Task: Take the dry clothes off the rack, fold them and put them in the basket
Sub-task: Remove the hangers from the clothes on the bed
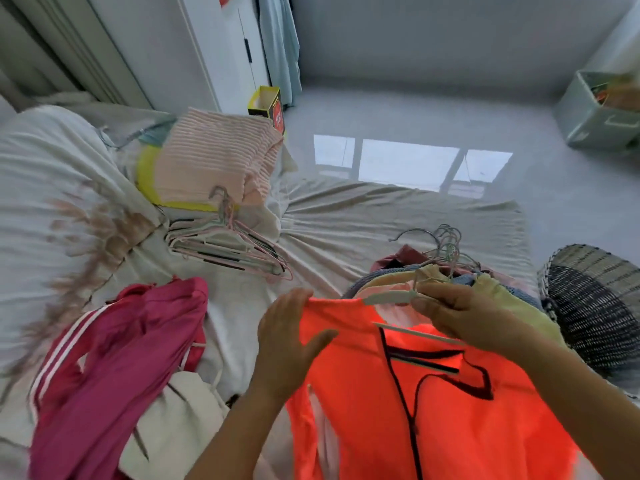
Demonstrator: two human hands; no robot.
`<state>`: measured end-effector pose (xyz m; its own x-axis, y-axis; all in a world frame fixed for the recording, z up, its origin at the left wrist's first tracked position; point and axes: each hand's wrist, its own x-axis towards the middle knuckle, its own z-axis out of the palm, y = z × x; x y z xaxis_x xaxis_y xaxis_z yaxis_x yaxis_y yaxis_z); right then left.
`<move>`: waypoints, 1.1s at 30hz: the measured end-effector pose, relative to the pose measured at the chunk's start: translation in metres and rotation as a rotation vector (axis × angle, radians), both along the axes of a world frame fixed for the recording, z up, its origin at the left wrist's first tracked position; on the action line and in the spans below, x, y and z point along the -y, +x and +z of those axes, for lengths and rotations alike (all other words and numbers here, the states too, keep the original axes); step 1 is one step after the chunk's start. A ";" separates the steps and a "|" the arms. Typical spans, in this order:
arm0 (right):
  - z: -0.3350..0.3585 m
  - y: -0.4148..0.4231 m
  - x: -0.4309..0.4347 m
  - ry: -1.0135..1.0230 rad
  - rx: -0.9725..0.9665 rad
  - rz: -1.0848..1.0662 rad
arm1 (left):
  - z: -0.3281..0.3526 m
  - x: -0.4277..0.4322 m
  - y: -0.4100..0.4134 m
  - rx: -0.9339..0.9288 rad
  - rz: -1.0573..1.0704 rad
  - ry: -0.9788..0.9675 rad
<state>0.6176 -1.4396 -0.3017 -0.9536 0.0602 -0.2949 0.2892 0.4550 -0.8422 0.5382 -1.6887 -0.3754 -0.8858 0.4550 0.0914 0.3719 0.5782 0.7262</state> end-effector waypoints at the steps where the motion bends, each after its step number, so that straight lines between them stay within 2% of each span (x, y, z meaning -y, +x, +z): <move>1: 0.019 0.001 0.011 0.029 -0.020 0.010 | 0.013 0.005 -0.008 -0.080 -0.027 -0.022; 4: 0.065 0.003 0.038 -0.059 -0.062 0.021 | 0.052 0.032 -0.033 -0.107 -0.042 0.020; 7: 0.091 0.001 0.063 -0.080 -0.060 -0.019 | 0.092 0.062 -0.046 0.068 -0.141 0.212; 13: 0.115 -0.011 0.130 0.154 -0.070 0.102 | 0.126 0.132 -0.056 0.144 -0.255 0.320; 15: 0.123 -0.013 0.142 0.175 -0.071 0.094 | 0.126 0.160 -0.063 0.199 -0.116 0.410; 17: 0.130 -0.011 0.141 0.142 -0.086 0.024 | 0.116 0.196 -0.076 0.274 0.155 0.558; 19: 0.137 -0.008 0.135 -0.003 -0.142 -0.073 | 0.105 0.230 -0.087 0.336 0.377 0.657; 21: 0.139 -0.010 0.135 -0.274 -0.226 -0.201 | 0.096 0.243 -0.090 0.384 0.458 0.742; 24: 0.140 -0.025 0.155 -0.535 -0.299 -0.397 | 0.097 0.222 -0.075 0.455 0.417 0.824; 26: 0.140 -0.038 0.176 -0.580 -0.338 -0.495 | 0.105 0.193 -0.059 0.507 0.335 0.844; 29: 0.140 -0.049 0.199 -0.624 -0.397 -0.600 | 0.118 0.153 -0.030 0.530 0.165 0.776; 33: 0.139 -0.056 0.205 -0.727 -0.475 -0.684 | 0.117 0.116 0.009 0.471 -0.125 0.699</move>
